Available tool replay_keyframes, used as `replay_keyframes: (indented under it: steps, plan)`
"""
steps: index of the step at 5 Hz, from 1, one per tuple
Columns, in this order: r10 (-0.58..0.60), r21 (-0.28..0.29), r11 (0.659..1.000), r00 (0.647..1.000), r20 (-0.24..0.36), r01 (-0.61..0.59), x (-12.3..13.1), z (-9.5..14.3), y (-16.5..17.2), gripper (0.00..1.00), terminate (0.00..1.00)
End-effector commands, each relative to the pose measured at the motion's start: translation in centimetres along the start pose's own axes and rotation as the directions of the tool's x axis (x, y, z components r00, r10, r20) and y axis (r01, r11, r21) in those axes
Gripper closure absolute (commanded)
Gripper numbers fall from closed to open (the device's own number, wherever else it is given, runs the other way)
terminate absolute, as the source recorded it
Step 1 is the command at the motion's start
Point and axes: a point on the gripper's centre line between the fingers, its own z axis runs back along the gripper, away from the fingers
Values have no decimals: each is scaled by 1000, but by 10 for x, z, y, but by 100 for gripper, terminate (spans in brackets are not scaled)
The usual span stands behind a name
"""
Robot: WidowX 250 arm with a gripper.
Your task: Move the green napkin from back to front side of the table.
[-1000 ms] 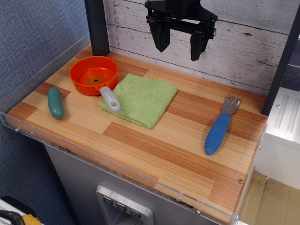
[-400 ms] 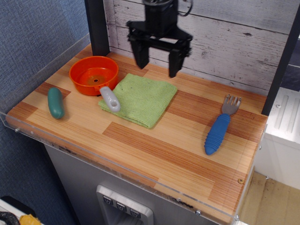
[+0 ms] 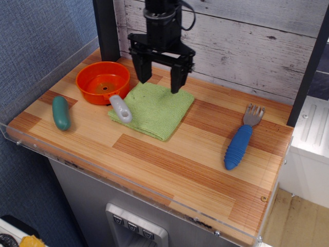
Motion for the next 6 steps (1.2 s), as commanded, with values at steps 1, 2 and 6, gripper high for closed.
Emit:
replay_keyframes:
  steps: [1,2,6]
  plan:
    - [-28,-9,1000,999,41,28,2,-14,11,0,0]
    - [-42,-34,998,998,52,44,2,-22,13,0,0]
    - [-63,-56,996,996,59,66,-6,-36,8,0,0]
